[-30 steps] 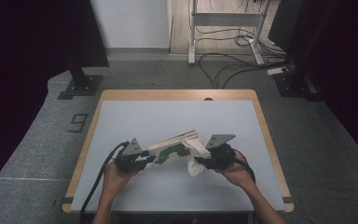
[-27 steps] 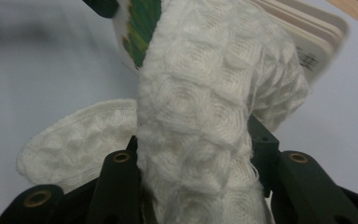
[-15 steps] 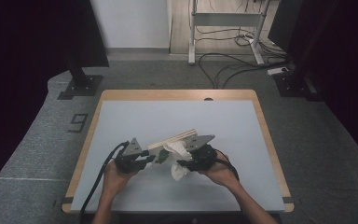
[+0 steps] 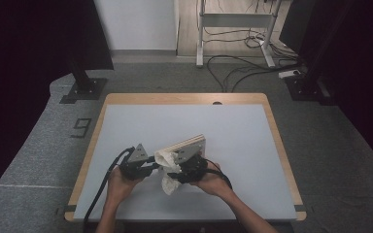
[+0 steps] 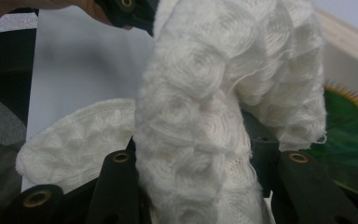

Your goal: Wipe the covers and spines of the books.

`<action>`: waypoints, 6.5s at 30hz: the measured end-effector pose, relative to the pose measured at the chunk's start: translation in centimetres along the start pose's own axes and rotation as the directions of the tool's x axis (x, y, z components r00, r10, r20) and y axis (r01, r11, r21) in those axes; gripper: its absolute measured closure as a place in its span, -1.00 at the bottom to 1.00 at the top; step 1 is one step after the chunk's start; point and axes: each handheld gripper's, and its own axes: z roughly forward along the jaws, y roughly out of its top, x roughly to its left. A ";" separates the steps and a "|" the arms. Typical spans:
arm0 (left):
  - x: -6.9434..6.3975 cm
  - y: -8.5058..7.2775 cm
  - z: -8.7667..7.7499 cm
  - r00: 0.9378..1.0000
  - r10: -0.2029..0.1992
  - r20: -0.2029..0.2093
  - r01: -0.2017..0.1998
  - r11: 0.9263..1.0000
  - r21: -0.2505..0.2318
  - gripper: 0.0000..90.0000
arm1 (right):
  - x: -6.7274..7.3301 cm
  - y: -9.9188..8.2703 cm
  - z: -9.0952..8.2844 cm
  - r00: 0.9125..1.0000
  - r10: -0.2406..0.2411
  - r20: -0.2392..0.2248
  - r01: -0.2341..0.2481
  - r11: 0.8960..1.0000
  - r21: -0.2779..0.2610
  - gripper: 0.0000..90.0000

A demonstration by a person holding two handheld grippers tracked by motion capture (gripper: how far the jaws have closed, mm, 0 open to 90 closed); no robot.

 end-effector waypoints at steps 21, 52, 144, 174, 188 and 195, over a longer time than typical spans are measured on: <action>0.0 0.0 0.0 1.000 -0.002 0.007 0.002 1.000 0.000 0.56 | 0.6 -4.6 3.2 1.000 0.016 -0.003 -0.016 0.999 0.035 0.13; 0.0 0.0 0.0 1.000 -0.008 0.008 0.008 1.000 -0.003 0.56 | -0.1 -0.5 -1.8 0.998 0.057 -0.021 -0.058 0.997 -0.057 -0.43; -2.9 1.4 -5.5 0.990 -0.024 0.137 0.032 0.998 -0.051 -0.68 | -9.5 -4.6 -4.2 0.966 0.222 0.133 -0.208 0.972 -0.109 -0.04; -6.1 0.6 6.4 0.980 0.034 0.195 -0.064 0.987 0.150 -0.50 | -9.3 -4.7 -4.1 0.965 0.226 0.133 -0.211 0.971 -0.116 -0.09; -5.5 0.9 5.1 0.982 0.004 0.188 -0.026 0.994 0.110 0.45 | -9.3 -4.7 -4.0 0.964 0.227 0.136 -0.211 0.970 -0.120 -0.09; -5.4 1.7 3.1 0.982 0.002 0.187 -0.015 0.998 0.066 0.45 | -9.4 -4.7 -4.0 0.964 0.229 0.135 -0.213 0.969 -0.123 -0.09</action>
